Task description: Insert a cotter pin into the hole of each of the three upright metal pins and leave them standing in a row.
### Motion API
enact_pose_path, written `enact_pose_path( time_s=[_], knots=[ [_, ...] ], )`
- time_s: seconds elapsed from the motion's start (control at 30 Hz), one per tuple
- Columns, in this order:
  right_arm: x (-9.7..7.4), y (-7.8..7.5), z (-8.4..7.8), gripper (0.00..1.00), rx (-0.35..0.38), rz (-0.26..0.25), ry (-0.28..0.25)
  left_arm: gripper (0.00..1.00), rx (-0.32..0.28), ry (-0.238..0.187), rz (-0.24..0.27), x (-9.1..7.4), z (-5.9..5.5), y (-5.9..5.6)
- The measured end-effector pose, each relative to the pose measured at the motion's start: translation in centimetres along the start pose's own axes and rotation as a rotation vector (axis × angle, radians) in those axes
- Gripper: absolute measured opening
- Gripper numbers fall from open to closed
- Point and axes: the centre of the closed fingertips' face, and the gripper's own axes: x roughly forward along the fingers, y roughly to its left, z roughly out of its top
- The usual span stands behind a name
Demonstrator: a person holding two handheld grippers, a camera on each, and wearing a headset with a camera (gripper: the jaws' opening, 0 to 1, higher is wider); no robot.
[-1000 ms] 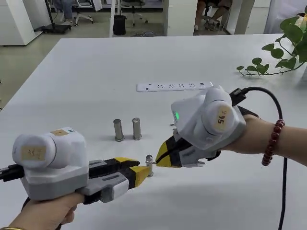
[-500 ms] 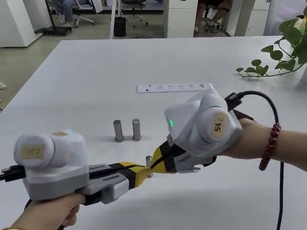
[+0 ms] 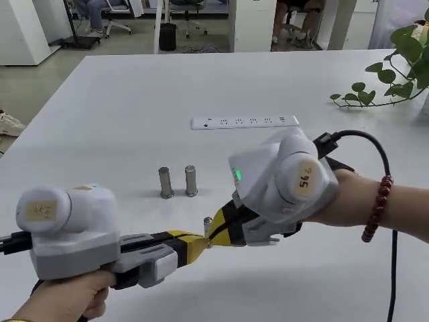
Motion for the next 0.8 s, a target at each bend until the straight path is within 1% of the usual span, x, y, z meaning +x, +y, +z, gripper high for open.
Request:
enact_pose_path(
  time_s=[0.07,0.2,0.3,0.33,0.4,0.43,0.47,0.5,0.53,0.57,0.6,0.7,0.73,0.77,0.8],
  knots=[
    [0.0,0.0,0.0,0.00,0.022,-0.006,-0.011,0.00,0.009,-0.002,-0.002,0.0,0.0,-0.1],
    [0.0,-0.1,-0.1,0.00,0.047,-0.010,-0.017,0.00,0.052,-0.001,0.002,0.1,0.1,-0.3],
    [0.3,0.0,-0.5,0.00,0.058,-0.016,-0.024,0.00,0.096,0.017,0.005,0.1,0.0,-0.1],
    [0.4,0.0,-0.5,0.00,0.069,-0.020,-0.035,0.00,0.113,0.016,0.007,0.0,0.1,0.0],
    [0.5,0.1,-0.8,0.00,0.108,-0.018,-0.042,0.00,0.129,0.007,0.002,-0.1,0.3,-0.1],
    [0.6,-0.1,-1.0,0.00,0.145,-0.030,-0.051,0.00,0.136,0.003,0.004,-0.2,0.4,0.0],
    [0.7,-0.1,-1.0,0.00,0.170,-0.026,-0.065,0.00,0.154,0.001,0.008,-0.3,0.5,0.3],
    [0.7,0.0,-1.1,0.01,0.226,-0.022,-0.086,0.00,0.158,0.002,0.010,-0.3,0.5,0.4],
    [0.7,0.0,-1.0,0.02,0.257,-0.021,-0.106,0.00,0.167,0.007,0.013,-0.4,0.5,0.5],
    [0.6,0.0,-0.8,0.02,0.284,-0.015,-0.130,0.00,0.177,0.008,0.016,-0.5,0.5,0.6],
    [0.5,0.0,-0.8,0.02,0.332,-0.006,-0.152,0.00,0.192,0.009,0.019,-0.6,0.5,0.7],
    [0.4,0.0,-0.9,0.08,0.455,0.009,-0.203,0.00,0.224,0.013,0.024,-0.9,0.3,0.9],
    [0.3,0.0,-0.8,0.09,0.494,0.019,-0.232,0.00,0.243,0.015,0.023,-0.9,0.2,1.0],
    [0.3,0.0,-0.7,0.09,0.525,0.022,-0.250,0.00,0.256,0.015,0.020,-1.0,0.2,0.9],
    [0.2,0.0,-0.7,0.10,0.561,0.038,-0.270,0.00,0.265,0.016,0.017,-1.0,0.2,1.0]
  ],
)
